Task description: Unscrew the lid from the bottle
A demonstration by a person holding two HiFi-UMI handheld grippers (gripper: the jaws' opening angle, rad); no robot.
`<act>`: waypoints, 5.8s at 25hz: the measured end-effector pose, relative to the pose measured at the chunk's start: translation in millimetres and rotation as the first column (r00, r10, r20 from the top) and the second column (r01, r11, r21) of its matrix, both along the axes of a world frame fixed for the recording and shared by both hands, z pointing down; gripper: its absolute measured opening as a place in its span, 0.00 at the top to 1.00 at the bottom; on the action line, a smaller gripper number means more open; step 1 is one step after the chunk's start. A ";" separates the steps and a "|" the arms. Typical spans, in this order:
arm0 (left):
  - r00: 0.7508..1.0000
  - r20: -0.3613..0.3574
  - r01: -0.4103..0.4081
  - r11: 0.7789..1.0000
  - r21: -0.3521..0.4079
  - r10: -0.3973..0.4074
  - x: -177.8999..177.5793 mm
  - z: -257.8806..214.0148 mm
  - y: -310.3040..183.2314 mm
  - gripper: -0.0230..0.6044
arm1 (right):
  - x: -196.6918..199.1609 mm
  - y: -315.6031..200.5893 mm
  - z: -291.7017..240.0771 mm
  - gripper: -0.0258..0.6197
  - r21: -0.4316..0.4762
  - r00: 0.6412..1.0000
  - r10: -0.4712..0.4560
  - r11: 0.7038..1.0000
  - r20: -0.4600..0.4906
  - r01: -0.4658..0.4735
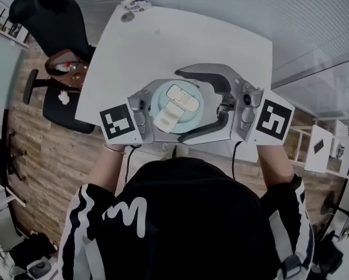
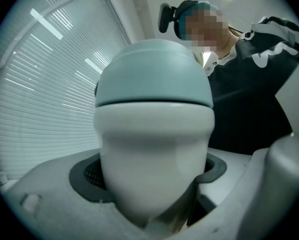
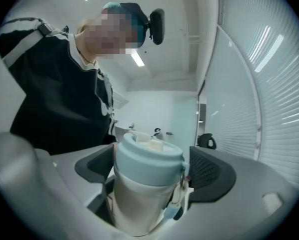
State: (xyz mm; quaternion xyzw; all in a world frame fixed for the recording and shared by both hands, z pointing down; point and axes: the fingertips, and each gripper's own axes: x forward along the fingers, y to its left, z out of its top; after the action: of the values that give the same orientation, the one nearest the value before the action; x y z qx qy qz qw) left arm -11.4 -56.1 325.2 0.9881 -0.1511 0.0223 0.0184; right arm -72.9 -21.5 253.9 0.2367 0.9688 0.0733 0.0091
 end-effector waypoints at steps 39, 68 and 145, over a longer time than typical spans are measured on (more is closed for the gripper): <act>0.908 -0.053 0.418 0.905 0.076 -0.415 -25.9 2.6 -45.9 0.25 | -20.8 -40.2 -5.2 0.25 -0.061 0.870 0.490 0.871 0.054 -0.487; 0.989 -0.135 -0.053 0.998 -0.018 0.050 -11.2 -11.6 -0.1 0.25 | -15.0 1.4 0.9 0.25 0.155 0.984 0.103 0.985 -0.144 -0.081; 0.944 -0.207 0.267 0.963 0.028 -0.256 -19.3 -4.0 -31.0 0.25 | 71.3 -67.3 37.8 0.96 -0.183 0.701 0.712 0.693 0.024 -0.698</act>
State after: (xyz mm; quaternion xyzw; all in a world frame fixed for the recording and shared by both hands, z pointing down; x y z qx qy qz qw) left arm -30.7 -87.1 321.3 0.9566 -0.2786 -0.0850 0.0091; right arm -1.6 -88.8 291.7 -0.1584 0.9864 0.0044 0.0444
